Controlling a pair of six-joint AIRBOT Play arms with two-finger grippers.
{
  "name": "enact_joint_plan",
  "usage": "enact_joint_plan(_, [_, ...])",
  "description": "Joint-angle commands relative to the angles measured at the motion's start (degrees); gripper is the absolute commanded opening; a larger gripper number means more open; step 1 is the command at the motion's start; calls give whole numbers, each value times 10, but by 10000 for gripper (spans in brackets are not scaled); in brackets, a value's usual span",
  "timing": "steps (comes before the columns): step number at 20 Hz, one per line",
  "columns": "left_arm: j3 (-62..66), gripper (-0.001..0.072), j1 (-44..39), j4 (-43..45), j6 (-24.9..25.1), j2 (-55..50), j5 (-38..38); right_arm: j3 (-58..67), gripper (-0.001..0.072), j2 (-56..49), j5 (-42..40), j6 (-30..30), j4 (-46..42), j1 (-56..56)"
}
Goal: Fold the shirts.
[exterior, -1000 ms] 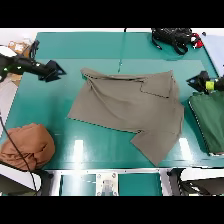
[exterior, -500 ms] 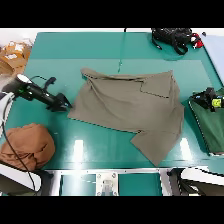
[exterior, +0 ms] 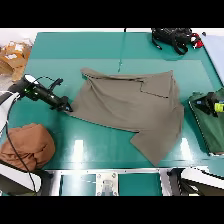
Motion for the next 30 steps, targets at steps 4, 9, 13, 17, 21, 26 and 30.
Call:
enact_joint_plan(4, [9, 21, 45, 22, -11, 1, -3, -150, 375, 38, -4, 49, -101, -82])
enact_joint_plan(9, [9, 21, 43, 16, -8, 1, 4, -274, 375, 38, -43, 50, -67, -19])
enact_joint_plan(13, [9, 21, 43, 15, -2, 1, 2, -309, 374, 38, -73, 50, -47, 48])
enact_joint_plan(17, [9, 21, 43, 15, -2, 1, -14, -307, 224, 39, -64, 50, -42, 69])
enact_joint_plan(21, [9, 20, 43, 14, -4, 28, -25, -241, 18, 62, -21, 52, -29, 69])
enact_joint_plan(26, [97, 20, 43, -31, -10, 191, -38, -23, 18, 148, 44, 55, 85, 69])
enact_joint_plan(30, [238, 20, 43, -111, -14, 368, -3, 197, 18, 236, 41, 84, 171, 69])
